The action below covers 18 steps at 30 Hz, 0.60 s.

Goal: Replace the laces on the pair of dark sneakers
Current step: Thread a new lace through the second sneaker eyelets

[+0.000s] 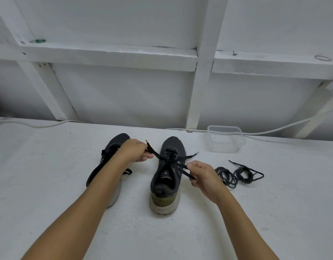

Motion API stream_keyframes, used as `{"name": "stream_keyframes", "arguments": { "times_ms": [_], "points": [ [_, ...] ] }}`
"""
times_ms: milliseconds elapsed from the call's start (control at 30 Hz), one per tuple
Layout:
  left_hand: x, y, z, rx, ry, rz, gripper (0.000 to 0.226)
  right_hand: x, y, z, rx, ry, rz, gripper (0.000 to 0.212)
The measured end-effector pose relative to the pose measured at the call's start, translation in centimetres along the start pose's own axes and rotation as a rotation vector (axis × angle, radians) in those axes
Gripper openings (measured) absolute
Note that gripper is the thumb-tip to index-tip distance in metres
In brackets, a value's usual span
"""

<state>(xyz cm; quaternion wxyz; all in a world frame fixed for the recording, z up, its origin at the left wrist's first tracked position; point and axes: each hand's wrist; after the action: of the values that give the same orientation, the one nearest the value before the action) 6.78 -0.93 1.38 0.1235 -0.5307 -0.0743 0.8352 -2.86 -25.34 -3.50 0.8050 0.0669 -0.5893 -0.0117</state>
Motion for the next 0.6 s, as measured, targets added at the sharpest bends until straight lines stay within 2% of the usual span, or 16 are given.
{"name": "stream_keyframes", "arguments": {
  "times_ms": [67, 233, 300, 367, 500, 600],
  "points": [
    [0.2, 0.1, -0.2, 0.004, 0.054, -0.043, 0.017, 0.2, -0.2, 0.2, -0.032, -0.023, 0.091, 0.019],
    [0.5, -1.7, -0.3, 0.247, 0.206, -0.163, 0.016, 0.9, -0.8, 0.7, -0.009, -0.028, 0.334, 0.015],
    [0.5, -2.0, -0.4, 0.268, 0.211, -0.199, 0.013, 1.3, -0.7, 0.7, 0.024, -0.017, 0.450, 0.016],
    [0.7, -1.8, -0.5, 0.197, 0.183, -0.184, 0.012, 1.6, -0.6, 0.6, 0.033, -0.008, 0.541, 0.022],
    [0.7, -0.6, -0.6, 0.009, 0.015, 0.023, 0.014, 2.3, -0.8, 0.0, 0.063, 0.046, 0.605, 0.026],
    [0.7, 0.2, -0.4, -0.068, 0.038, 0.032, 0.014, 2.3, -1.3, -0.4, 0.060, 0.111, 0.596, 0.024]
  ]
}}
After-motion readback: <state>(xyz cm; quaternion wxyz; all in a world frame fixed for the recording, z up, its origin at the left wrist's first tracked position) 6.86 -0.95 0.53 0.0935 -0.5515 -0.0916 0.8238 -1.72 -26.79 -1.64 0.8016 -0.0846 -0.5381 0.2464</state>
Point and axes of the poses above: each hand's wrist, its own z-axis away from the middle knuckle, its own y-axis out of the palm, x = y × z, and after that the axes turned 4 degrees about z, right-handed
